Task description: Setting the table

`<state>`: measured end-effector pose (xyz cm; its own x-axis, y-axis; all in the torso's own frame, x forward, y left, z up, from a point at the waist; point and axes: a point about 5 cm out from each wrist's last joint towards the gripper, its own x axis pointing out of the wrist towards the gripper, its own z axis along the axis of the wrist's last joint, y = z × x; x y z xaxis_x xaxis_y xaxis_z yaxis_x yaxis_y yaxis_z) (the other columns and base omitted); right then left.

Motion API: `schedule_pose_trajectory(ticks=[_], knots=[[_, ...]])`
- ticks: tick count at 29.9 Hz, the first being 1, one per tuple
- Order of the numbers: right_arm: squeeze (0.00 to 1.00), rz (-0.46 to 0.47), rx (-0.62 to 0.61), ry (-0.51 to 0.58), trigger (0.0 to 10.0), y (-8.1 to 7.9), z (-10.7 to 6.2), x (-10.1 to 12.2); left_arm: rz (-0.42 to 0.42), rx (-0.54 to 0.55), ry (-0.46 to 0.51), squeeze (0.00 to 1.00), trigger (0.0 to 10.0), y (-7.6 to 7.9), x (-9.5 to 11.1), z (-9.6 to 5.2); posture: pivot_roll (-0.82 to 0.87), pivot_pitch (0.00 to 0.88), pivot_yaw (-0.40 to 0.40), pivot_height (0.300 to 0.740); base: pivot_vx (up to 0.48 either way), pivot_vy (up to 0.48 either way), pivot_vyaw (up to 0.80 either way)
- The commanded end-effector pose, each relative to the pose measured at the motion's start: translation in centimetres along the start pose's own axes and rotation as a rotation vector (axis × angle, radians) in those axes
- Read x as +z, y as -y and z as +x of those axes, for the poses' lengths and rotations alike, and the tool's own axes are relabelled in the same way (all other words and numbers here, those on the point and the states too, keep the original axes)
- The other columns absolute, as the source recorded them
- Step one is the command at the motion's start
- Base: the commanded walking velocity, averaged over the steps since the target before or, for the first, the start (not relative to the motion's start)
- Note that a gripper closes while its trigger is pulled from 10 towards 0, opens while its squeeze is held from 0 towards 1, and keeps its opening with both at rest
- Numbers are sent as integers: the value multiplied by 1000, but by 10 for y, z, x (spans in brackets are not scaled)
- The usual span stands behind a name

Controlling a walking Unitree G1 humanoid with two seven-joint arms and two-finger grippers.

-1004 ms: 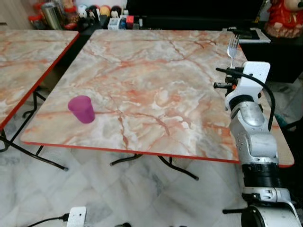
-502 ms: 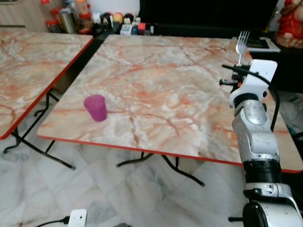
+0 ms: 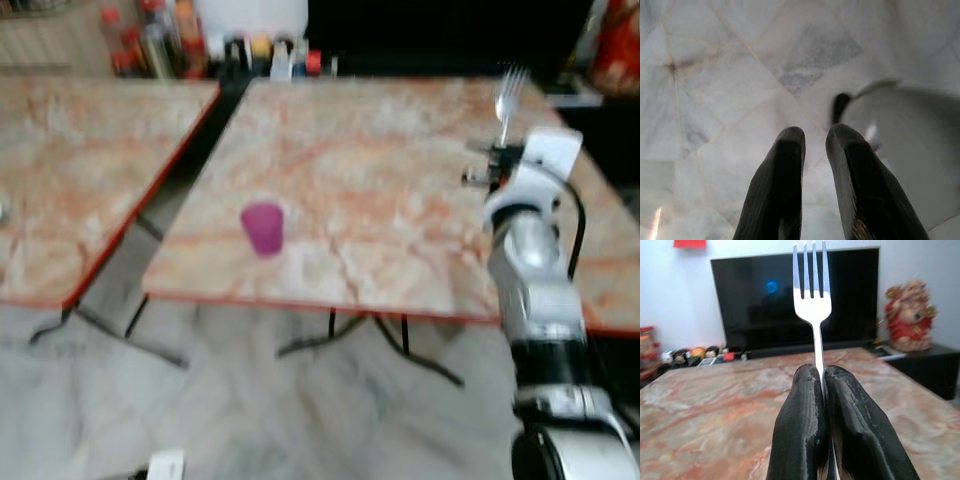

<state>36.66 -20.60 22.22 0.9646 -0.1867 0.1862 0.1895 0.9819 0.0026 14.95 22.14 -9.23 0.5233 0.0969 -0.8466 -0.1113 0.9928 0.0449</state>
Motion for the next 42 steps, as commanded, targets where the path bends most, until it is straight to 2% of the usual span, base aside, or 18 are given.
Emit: schedule_pose_trajectory(ticks=[1, 10, 34, 42], knots=[[0, 6, 30, 22, 10000, -11, -1, 4, -1, 21, -16, 0, 10000, -8, -5, -2, -27, 52, 7, 736, 0, 480, 0], [0, 10, 52, 25, 10000, -20, -5, -3, 0, 23, -17, 0, 10000, -9, -7, -2, -16, 25, 8, 736, 0, 480, 0], [0, 17, 51, 40, 10000, -18, -7, -4, -6, 34, -22, 0, 10000, -9, -10, -3, -13, 0, 5, 736, 0, 480, 0], [0, 18, 68, 35, 10000, -22, -5, -2, -16, 39, -10, 0, 10000, -9, -7, -2, 3, 67, 5, 736, 0, 480, 0]])
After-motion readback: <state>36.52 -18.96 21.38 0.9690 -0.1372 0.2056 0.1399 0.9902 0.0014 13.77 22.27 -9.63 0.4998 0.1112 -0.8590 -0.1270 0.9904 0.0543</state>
